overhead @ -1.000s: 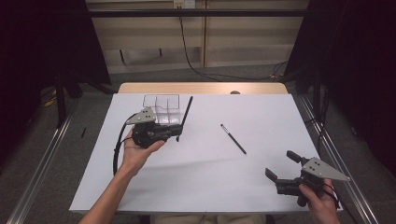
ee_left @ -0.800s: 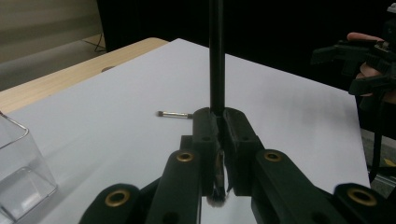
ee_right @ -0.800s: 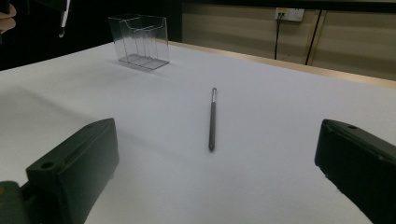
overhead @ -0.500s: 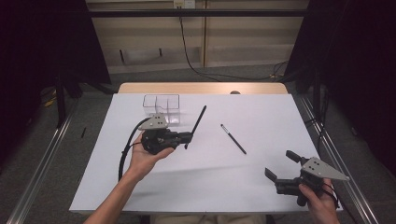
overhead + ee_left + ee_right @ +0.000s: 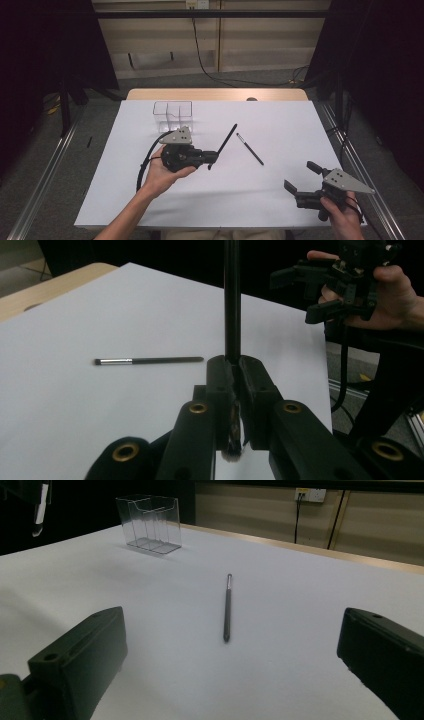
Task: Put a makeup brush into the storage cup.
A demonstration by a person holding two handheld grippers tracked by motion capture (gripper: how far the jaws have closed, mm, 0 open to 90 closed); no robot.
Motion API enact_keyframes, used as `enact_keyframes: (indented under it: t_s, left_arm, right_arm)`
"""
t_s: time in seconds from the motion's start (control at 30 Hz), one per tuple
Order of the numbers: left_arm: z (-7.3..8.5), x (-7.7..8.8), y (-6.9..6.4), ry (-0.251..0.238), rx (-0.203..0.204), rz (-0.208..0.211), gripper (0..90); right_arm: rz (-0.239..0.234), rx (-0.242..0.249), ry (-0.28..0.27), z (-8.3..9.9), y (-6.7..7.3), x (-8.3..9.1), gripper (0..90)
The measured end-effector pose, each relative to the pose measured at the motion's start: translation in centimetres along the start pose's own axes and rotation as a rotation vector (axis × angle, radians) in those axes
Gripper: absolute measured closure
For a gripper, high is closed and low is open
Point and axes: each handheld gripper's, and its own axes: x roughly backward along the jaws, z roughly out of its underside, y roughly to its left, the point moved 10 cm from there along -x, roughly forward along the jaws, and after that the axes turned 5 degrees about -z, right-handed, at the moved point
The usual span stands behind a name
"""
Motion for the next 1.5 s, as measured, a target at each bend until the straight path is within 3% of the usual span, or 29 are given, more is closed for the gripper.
enact_keyframes:
  t_s: [0.17,0.37,0.5,0.6,0.73,0.77,0.8,0.87,1.03,1.2,1.27,1.3,1.43,1.47,1.5]
  left_arm:
    - [0.3,-0.4,-0.9,0.059,-0.019,0.024,84.1]
    - [0.9,-0.6,-1.7,0.193,-0.031,0.063,84.1]
    - [1.1,-0.4,-1.8,0.249,-0.048,0.059,84.1]
    - [1.4,-0.4,-1.8,0.302,-0.038,0.062,84.1]
    - [1.9,-0.4,-2.0,0.395,-0.084,0.050,84.1]
    - [1.9,-0.4,-2.0,0.395,-0.084,0.050,84.1]
    - [2.1,-0.4,-2.2,0.441,-0.115,0.045,84.1]
    - [2.1,-0.3,-2.3,0.467,-0.133,0.052,84.0]
    - [2.3,-0.1,-1.9,0.528,-0.131,0.012,84.0]
    - [4.3,-0.8,-1.4,0.693,-0.135,0.014,84.0]
    - [4.7,-1.1,-1.4,0.714,-0.124,0.013,84.0]
    - [4.9,-1.1,-1.3,0.735,-0.143,0.021,84.0]
    - [5.5,-1.3,-1.6,0.744,-0.131,0.014,84.0]
    - [6.0,-1.1,-1.4,0.792,-0.146,0.014,84.0]
    - [6.1,-1.0,-1.4,0.790,-0.143,0.017,84.0]
  right_arm:
    - [-0.009,-0.009,0.000,0.0,0.1,0.0,0.0]
    - [-0.003,-0.010,-0.001,0.0,0.0,0.0,0.0]
    - [-0.003,-0.010,0.002,0.0,0.0,0.0,0.0]
    - [-0.006,-0.011,0.003,0.0,0.1,-0.1,0.0]
    - [-0.015,-0.026,0.005,0.0,0.2,-0.2,0.0]
    - [-0.016,-0.027,0.004,0.0,0.2,-0.2,0.0]
    - [-0.019,-0.029,0.004,0.0,0.3,-0.2,0.0]
    - [-0.021,-0.031,0.007,0.1,0.3,-0.2,0.0]
    - [-0.014,-0.027,0.006,0.0,0.2,-0.2,0.0]
    - [-0.003,-0.029,0.007,0.1,0.1,-0.2,0.0]
    - [-0.006,-0.027,0.008,0.1,0.1,-0.2,0.0]
    - [-0.007,-0.025,0.009,0.1,0.1,-0.3,0.0]
    - [-0.014,-0.025,0.010,0.1,0.2,-0.3,0.0]
    - [-0.017,-0.029,0.006,0.1,0.3,-0.2,0.0]
    - [-0.017,-0.029,0.006,0.0,0.3,-0.3,0.0]
